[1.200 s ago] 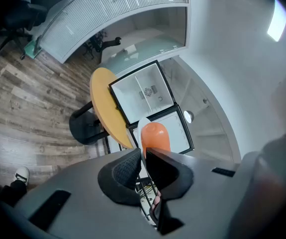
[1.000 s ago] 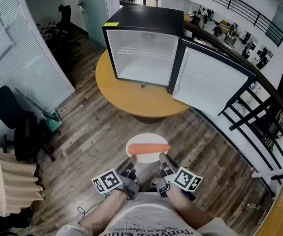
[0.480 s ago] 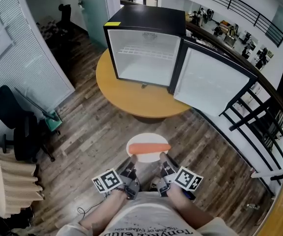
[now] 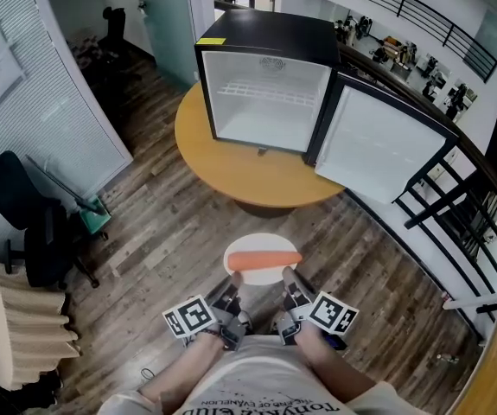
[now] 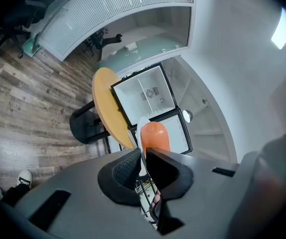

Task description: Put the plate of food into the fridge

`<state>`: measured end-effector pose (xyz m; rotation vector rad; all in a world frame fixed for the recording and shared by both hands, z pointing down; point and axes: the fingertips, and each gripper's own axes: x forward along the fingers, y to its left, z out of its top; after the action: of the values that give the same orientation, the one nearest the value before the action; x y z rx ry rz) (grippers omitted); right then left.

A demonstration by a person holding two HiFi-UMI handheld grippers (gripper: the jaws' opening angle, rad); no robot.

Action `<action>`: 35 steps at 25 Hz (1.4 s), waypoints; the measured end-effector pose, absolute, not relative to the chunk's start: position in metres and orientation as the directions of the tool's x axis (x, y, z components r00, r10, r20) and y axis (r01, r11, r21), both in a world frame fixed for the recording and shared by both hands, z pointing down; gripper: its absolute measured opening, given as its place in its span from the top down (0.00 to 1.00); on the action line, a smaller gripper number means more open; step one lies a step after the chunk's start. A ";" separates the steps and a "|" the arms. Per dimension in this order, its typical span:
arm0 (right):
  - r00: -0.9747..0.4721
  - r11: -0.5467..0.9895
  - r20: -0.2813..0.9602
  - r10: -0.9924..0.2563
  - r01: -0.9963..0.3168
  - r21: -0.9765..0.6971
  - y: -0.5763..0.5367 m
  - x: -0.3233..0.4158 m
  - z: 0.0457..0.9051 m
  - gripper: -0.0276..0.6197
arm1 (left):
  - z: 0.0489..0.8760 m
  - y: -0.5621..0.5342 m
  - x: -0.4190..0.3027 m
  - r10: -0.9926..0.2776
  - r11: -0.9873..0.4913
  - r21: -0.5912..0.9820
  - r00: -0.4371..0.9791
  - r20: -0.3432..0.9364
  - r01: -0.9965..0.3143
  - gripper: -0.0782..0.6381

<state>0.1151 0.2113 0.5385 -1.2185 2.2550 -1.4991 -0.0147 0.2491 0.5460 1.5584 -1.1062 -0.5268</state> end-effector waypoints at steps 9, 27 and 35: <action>-0.619 0.143 0.281 -0.733 -0.544 -0.827 0.223 0.094 0.541 0.87 | 0.549 0.255 -0.037 -0.836 0.016 0.932 0.506 0.212 -0.363 0.83; -0.619 0.125 0.295 -0.728 -0.543 -0.830 0.151 0.082 0.556 0.87 | 0.565 0.183 -0.049 -0.831 0.041 0.938 0.510 0.223 -0.344 0.83; -0.622 0.141 0.282 -0.731 -0.542 -0.828 0.063 0.085 0.549 0.87 | 0.559 0.096 -0.046 -0.830 0.027 0.938 0.515 0.213 -0.345 0.83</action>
<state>0.0848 0.0633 0.5486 -1.2594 2.2231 -1.4798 -0.0458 0.0964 0.5586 1.5619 -1.0428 -0.5071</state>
